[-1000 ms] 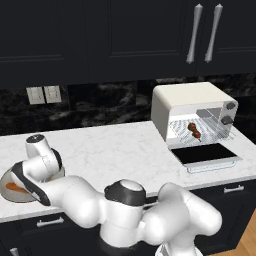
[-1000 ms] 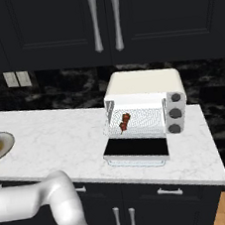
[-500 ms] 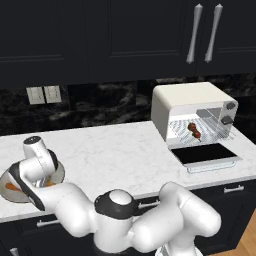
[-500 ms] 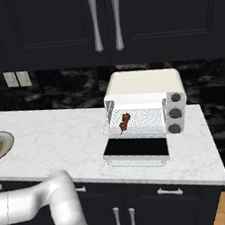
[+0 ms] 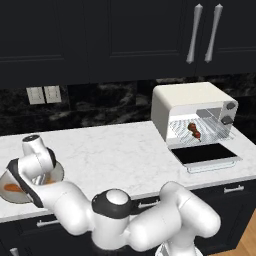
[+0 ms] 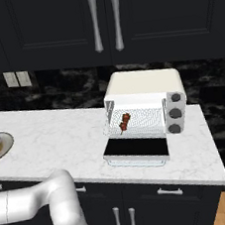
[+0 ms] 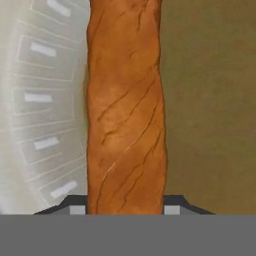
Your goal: Pick up the kebab skewer and baguette bread, and place them inside the toaster oven. Close the toaster oven door and start by setting the timer.
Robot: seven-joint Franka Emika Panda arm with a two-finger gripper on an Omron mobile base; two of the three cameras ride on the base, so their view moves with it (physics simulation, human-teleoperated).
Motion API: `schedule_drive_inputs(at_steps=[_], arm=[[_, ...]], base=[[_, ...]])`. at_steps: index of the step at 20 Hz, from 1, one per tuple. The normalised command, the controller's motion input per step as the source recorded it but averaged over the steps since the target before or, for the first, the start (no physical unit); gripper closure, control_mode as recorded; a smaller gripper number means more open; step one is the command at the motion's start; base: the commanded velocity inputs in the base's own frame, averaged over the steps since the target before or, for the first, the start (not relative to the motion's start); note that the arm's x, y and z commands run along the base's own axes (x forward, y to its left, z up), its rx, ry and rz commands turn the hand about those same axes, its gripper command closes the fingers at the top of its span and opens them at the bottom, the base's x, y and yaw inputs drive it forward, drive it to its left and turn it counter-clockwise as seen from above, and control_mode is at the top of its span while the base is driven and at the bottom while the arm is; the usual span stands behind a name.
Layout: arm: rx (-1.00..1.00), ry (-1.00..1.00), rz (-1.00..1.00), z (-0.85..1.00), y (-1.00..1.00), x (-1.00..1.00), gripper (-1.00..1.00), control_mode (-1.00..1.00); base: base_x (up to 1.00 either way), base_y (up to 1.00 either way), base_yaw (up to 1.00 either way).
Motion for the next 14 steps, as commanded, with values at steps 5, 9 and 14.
schedule_drive_inputs(at_steps=[5, 9, 14], arm=[[0.00, 0.01, 0.05, 0.58, -0.47, -0.55, 1.00, -1.00], [0.03, -0.03, 0.00, 1.00, -1.00, -0.88, 1.00, -1.00], [0.02, -0.02, -0.06, 0.91, -1.00, -0.63, 1.00, -1.00]], base=[[0.00, 0.00, 0.00], [0.00, 0.00, 0.00], [0.00, 0.00, 0.00]])
